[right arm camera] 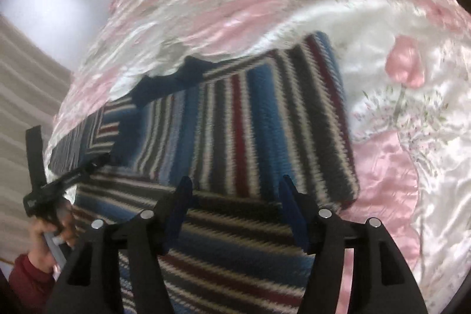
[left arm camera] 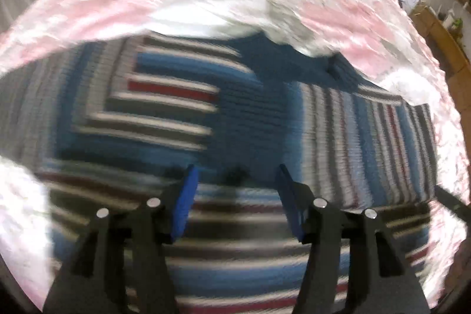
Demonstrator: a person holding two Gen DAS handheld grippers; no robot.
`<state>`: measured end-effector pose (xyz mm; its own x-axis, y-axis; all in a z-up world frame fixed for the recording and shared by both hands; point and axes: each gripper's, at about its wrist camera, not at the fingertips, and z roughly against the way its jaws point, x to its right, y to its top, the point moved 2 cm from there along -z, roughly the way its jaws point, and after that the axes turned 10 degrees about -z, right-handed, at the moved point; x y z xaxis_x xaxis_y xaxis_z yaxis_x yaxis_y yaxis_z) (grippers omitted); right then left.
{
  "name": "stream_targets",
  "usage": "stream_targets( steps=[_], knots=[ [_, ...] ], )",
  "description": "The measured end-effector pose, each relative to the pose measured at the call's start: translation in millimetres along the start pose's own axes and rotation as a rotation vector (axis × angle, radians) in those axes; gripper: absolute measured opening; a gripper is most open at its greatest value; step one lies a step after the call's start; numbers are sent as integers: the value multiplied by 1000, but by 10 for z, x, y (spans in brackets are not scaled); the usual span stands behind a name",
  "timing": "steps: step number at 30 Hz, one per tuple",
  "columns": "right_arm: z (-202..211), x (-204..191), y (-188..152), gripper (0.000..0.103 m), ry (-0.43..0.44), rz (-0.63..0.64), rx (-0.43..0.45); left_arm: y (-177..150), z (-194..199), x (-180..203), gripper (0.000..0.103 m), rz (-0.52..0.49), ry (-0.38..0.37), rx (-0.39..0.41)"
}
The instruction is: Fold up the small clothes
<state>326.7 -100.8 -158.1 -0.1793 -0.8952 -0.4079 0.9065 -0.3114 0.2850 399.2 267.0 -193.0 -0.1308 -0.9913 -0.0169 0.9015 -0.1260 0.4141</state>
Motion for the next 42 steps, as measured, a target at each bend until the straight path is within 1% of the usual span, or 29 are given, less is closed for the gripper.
stream_targets(
  steps=[2,3,4,7,9,10,12,13,14,15,16,18,19,21,23,26,30,34,36,37,38,39,40,41,42],
  knots=[
    [-46,-118,-51,62,-25,12,-18,-65,89,-385,57,38,28,-10],
    [-121,-179,-84,62,-50,14,-43,-75,118,-520,57,58,35,-15],
    [-197,-243,-106,62,-55,17,-60,-121,158,-779,57,95,56,-23],
    [-375,-417,-183,62,-56,32,-91,-237,266,-1413,57,161,122,-38],
    [-483,-578,-222,63,-39,41,-107,-315,353,-1831,60,200,174,-49],
    [-511,-617,-249,64,-35,46,-113,-342,402,-1991,62,214,186,-45],
    [-595,-741,-263,67,-35,65,-122,-407,535,-2398,64,252,228,-38],
    [-647,-826,-275,68,-41,81,-124,-430,576,-2540,66,269,242,-35],
    [-706,-902,-276,69,-50,94,-125,-465,630,-2763,68,306,260,-33],
    [-749,-959,-283,70,-58,106,-125,-493,661,-2896,68,328,267,-35],
    [-795,-1014,-280,70,-65,113,-126,-535,686,-3134,68,371,273,-39],
    [-821,-1035,-268,70,-64,112,-126,-582,704,-3401,68,419,279,-41],
    [-853,-1061,-259,70,-63,111,-124,-592,706,-3544,68,445,274,-35],
    [-873,-1076,-243,70,-67,111,-118,-571,685,-3772,68,484,232,-12],
    [-901,-1072,-227,70,-69,106,-118,-525,636,-3897,68,509,193,4],
    [-937,-1057,-207,70,-70,100,-120,-483,567,-3997,68,532,175,33],
    [-979,-1050,-191,71,-85,107,-120,-429,441,-4040,68,541,159,61],
    [-1009,-1045,-195,71,-88,118,-116,-359,343,-4042,67,518,172,66],
    [-1014,-1043,-204,72,-88,125,-112,-333,333,-4026,56,511,186,76],
    [-1018,-1044,-211,72,-90,131,-111,-314,329,-4007,49,503,191,80],
    [-1017,-1046,-216,72,-90,135,-109,-301,323,-4003,38,497,194,78],
    [-1014,-1049,-219,72,-90,138,-108,-288,319,-4003,33,494,195,78],
    [-1007,-1050,-222,72,-89,139,-107,-275,327,-3997,23,493,189,83],
    [-994,-1052,-225,72,-86,139,-107,-263,346,-3990,16,499,177,93],
    [-984,-1052,-225,72,-84,139,-108,-263,369,-3984,15,500,172,102]
  ],
)
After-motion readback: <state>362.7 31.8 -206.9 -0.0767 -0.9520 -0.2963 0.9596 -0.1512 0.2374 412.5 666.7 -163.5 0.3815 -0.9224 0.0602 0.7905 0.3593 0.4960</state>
